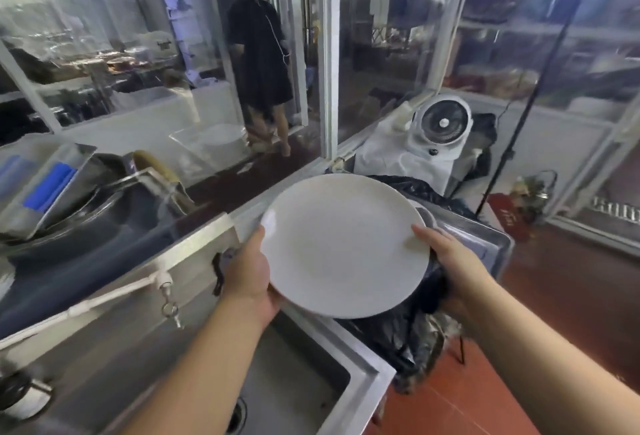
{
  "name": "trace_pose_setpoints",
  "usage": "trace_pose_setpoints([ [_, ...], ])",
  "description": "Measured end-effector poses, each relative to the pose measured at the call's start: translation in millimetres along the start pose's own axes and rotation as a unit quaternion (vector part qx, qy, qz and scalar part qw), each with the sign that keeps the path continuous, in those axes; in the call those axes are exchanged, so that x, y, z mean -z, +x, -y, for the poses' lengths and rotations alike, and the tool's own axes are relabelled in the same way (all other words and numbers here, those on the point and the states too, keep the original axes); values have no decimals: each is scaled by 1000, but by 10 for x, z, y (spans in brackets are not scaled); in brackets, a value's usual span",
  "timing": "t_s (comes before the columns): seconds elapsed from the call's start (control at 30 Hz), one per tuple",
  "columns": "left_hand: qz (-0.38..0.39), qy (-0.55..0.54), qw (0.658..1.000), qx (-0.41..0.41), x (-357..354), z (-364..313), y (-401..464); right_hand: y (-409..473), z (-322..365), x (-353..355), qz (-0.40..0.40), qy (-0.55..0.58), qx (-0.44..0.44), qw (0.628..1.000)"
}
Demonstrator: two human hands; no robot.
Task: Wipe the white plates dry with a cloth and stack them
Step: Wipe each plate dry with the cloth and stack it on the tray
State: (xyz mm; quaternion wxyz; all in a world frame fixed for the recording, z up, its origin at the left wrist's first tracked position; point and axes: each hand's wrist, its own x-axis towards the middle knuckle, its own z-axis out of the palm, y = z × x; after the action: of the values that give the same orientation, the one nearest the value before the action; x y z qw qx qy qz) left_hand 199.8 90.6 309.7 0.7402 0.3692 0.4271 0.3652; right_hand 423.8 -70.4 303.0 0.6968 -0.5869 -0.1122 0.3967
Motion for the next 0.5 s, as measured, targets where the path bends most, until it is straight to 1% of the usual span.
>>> trace_pose_setpoints([
  [0.1,33,11,999,20,-499,213,-15,73,174,458,-38,30,-7,999],
  [0.2,75,23,997,8,-1052,438,-33,161,373,947,-50,53,3,997],
  [0.33,104,16,994,9,-1781,773,-26,321,632,1606,-64,63,18,996],
  [0.5,143,2,989,27,-2811,1269,-47,552,1116,2578,-97,78,-9,992],
])
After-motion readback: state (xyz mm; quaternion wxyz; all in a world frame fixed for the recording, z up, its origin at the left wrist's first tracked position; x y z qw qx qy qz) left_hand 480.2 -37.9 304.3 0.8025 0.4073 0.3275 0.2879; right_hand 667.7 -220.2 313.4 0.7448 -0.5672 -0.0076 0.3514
